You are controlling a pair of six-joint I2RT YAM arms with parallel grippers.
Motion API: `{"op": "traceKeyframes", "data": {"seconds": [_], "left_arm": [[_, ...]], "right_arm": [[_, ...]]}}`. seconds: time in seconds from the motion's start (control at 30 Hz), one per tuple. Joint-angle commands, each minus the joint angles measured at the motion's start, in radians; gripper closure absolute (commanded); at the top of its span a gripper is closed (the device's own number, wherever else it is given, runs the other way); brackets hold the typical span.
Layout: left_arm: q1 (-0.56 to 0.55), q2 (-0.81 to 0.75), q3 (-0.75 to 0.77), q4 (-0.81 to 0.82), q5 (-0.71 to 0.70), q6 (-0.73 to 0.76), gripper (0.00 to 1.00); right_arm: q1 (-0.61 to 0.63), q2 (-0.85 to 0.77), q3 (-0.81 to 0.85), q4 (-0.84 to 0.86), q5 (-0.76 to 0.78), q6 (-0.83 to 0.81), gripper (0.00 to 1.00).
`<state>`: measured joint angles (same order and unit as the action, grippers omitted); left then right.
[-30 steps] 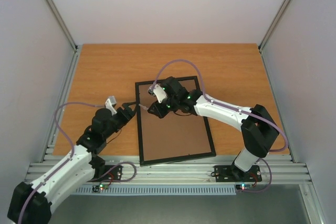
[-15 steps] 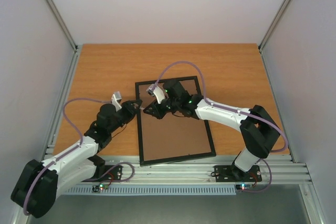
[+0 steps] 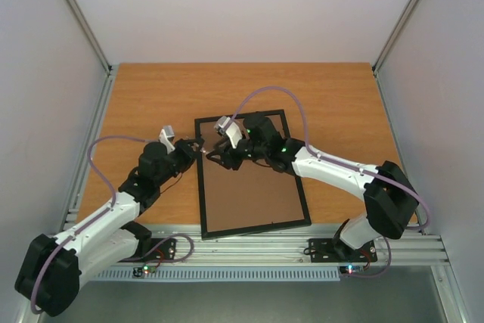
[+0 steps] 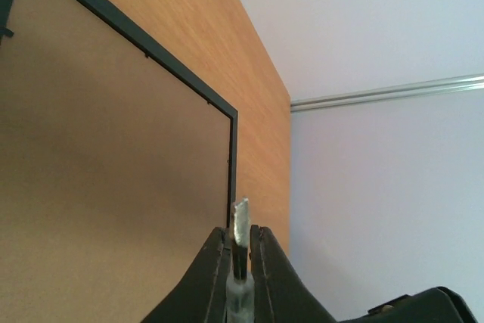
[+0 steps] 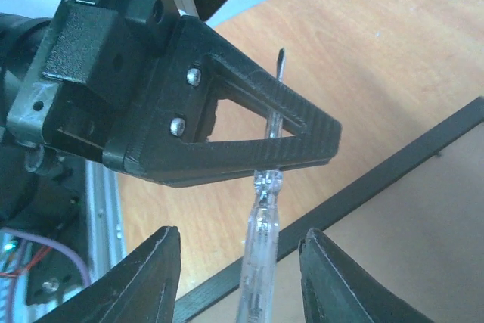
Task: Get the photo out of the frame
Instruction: Adjust the screwdriver.
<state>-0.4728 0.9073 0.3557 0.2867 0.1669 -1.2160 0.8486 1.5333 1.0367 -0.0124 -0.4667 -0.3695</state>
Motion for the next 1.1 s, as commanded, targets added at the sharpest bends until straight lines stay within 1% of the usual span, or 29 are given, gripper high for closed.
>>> {"op": "traceKeyframes", "data": {"seconds": [0.0, 0.1, 0.17, 0.23, 0.6, 0.83, 0.97, 1.07], "left_arm": [[-0.006, -0.009, 0.052, -0.094, -0.041, -0.015, 0.99], [-0.007, 0.003, 0.084, -0.179, -0.061, -0.055, 0.99], [-0.006, 0.014, 0.111, -0.233, -0.066, -0.072, 0.99], [-0.007, 0.019, 0.117, -0.245, -0.069, -0.086, 1.0], [-0.007, 0.022, 0.102, -0.204, -0.062, -0.117, 1.0], [-0.007, 0.022, 0.091, -0.202, -0.063, -0.121, 1.0], [-0.007, 0.025, 0.085, -0.193, -0.057, -0.128, 0.99], [-0.007, 0.028, 0.083, -0.192, -0.055, -0.128, 1.0]], "right_arm": [[0.013, -0.019, -0.01, -0.028, 0.108, -0.131, 0.56], [0.058, -0.01, -0.009, -0.038, 0.21, -0.204, 0.57], [0.109, 0.0, -0.011, -0.032, 0.315, -0.267, 0.57], [0.145, 0.024, 0.004, -0.039, 0.384, -0.309, 0.57], [0.206, 0.1, 0.042, -0.034, 0.547, -0.367, 0.59], [0.208, 0.091, 0.042, -0.031, 0.549, -0.368, 0.64], [0.211, 0.096, 0.049, -0.034, 0.544, -0.369, 0.71], [0.211, 0.102, 0.056, -0.038, 0.542, -0.371, 0.83]]}}
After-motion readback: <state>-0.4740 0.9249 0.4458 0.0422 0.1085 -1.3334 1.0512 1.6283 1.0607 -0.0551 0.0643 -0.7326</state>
